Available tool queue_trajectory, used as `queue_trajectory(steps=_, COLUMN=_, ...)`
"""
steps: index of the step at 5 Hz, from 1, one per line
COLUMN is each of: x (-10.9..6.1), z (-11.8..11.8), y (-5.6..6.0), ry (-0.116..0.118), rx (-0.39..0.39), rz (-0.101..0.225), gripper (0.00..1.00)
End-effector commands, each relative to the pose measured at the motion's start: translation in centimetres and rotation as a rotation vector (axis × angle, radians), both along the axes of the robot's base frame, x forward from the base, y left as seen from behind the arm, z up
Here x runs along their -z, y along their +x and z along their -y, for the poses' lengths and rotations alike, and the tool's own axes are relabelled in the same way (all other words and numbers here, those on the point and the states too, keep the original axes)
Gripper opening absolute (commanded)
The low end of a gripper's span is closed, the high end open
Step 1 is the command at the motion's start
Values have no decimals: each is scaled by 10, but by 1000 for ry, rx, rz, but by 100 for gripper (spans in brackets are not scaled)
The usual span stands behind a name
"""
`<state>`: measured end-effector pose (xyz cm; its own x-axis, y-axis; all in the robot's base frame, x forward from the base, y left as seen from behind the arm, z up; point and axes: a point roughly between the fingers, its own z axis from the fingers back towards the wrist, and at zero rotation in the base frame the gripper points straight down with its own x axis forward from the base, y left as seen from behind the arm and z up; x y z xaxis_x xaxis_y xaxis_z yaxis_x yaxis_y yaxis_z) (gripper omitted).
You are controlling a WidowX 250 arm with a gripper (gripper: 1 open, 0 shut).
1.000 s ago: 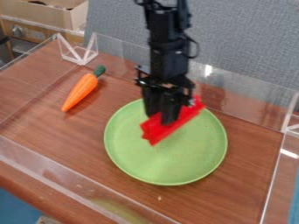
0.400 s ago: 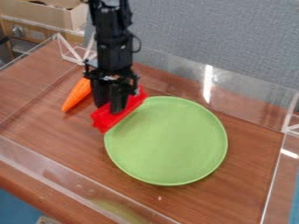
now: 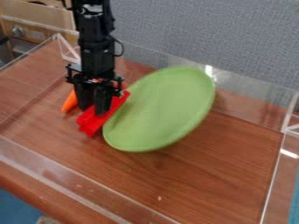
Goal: Move the red object from the green plate to the table
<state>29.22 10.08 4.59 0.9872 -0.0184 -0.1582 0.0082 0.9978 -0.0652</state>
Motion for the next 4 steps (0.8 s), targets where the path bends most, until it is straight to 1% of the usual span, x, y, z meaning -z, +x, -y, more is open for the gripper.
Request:
queue_trajectory(steps=1, x=-3, z=-5, y=-2, ry=2, rx=51, rz=26, gripper=0)
queue_trajectory(steps=2, x=-6, z=-5, y=-6, ry=-2, rx=95, rz=34, gripper=0)
queue_trajectory(steps=3, x=-7, z=-1, y=-12, ry=-5, rx=121, rz=42, gripper=0)
queue_trajectory(steps=4, x=-12, z=2, y=-18, ry=-7, rx=141, rz=54, gripper=0)
